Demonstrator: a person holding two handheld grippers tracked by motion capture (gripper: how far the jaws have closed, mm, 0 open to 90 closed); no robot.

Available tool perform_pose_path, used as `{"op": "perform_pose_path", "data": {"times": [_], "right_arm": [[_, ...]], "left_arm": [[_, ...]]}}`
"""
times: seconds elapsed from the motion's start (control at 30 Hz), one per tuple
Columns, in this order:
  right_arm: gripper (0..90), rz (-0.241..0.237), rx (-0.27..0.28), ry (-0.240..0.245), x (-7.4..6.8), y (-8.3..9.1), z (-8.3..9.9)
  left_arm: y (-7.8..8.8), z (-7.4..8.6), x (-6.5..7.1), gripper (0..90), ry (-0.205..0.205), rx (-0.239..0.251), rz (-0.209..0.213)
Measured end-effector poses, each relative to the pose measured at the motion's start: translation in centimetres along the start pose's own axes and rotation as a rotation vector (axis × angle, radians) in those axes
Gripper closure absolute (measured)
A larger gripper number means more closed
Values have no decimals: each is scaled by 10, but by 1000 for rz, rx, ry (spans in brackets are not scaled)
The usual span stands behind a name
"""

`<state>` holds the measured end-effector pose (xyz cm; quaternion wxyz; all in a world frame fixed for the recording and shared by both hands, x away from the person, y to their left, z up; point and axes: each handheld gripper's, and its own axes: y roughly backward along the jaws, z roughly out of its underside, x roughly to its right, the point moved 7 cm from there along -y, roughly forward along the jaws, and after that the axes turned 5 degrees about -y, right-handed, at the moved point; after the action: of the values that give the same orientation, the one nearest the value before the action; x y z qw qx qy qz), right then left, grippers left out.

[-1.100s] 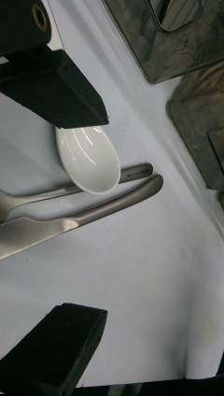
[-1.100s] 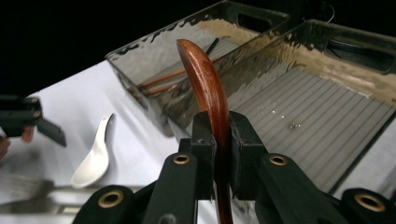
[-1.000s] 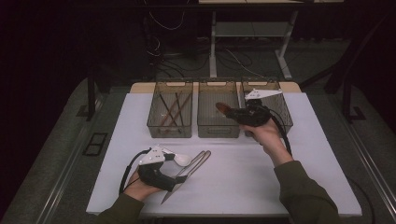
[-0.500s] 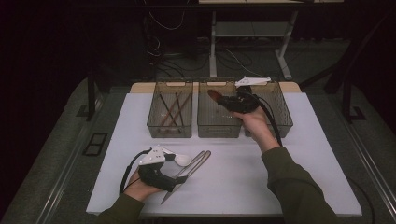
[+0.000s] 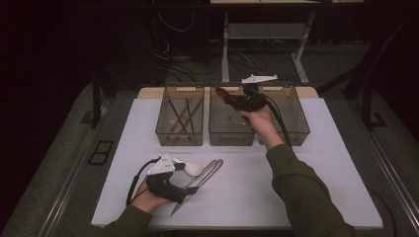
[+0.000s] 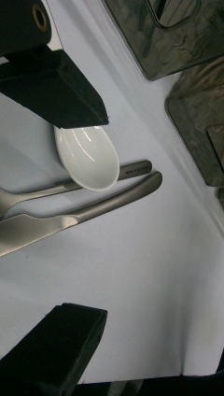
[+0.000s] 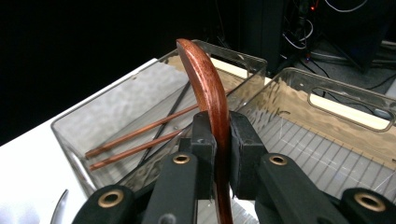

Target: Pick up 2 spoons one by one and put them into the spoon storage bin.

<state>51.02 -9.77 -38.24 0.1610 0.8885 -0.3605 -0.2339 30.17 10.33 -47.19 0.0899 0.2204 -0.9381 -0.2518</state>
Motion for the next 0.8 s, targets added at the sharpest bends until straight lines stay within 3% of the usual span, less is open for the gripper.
{"op": "perform_pose_path", "data": {"times": [0.17,0.47,0.57,0.67,0.8], "right_arm": [[814,10,-31,-12,5,-10,8],[813,58,-136,-15,7,-25,26],[689,63,-169,-30,7,-27,30],[581,87,-165,-24,7,-24,29],[525,72,-158,-25,6,-15,27]], "left_arm": [[0,0,0,57,0,1,2],[0,0,1,57,4,0,6],[0,0,2,57,4,-1,7],[0,0,2,57,2,-1,7],[-1,0,2,58,1,0,7]]}}
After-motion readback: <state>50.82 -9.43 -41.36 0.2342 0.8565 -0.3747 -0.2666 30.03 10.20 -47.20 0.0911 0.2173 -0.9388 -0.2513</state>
